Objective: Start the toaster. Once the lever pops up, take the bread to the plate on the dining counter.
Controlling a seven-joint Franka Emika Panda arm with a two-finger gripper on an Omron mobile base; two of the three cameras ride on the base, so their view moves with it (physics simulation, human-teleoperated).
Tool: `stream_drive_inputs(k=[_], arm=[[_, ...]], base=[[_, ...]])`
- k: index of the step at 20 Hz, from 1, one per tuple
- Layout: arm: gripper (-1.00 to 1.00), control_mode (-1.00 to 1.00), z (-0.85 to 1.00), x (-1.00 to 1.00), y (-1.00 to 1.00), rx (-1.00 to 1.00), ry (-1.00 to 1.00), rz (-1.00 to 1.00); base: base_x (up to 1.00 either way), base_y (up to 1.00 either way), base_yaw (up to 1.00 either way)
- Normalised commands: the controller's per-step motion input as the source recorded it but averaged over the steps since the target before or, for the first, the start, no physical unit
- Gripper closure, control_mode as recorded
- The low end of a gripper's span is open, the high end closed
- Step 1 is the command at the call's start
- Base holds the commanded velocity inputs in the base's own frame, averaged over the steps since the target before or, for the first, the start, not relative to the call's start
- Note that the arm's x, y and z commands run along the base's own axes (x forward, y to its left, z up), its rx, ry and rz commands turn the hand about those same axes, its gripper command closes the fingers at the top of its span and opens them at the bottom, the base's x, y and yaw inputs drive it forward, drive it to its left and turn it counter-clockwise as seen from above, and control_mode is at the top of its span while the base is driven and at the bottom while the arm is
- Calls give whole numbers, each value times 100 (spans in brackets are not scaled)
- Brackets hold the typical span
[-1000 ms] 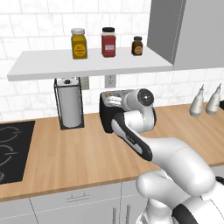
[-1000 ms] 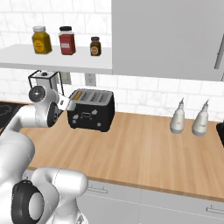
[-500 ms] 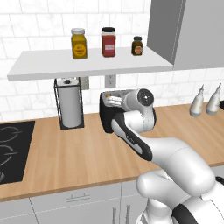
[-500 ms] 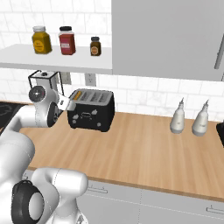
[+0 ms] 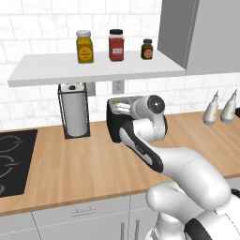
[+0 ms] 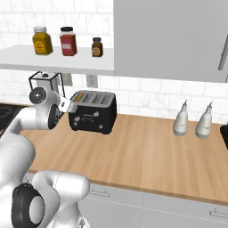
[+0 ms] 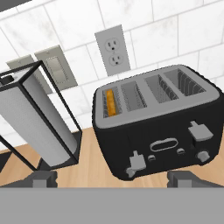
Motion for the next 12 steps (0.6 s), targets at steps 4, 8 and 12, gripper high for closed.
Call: stream_drive_inputs(k=[4, 8, 12], arm=[[-100, -100, 0, 0, 0, 0, 0, 0], [-100, -100, 0, 0, 0, 0, 0, 0], [-100, -100, 0, 0, 0, 0, 0, 0]], base=[[0, 0, 0], [0, 0, 0], [0, 0, 0]])
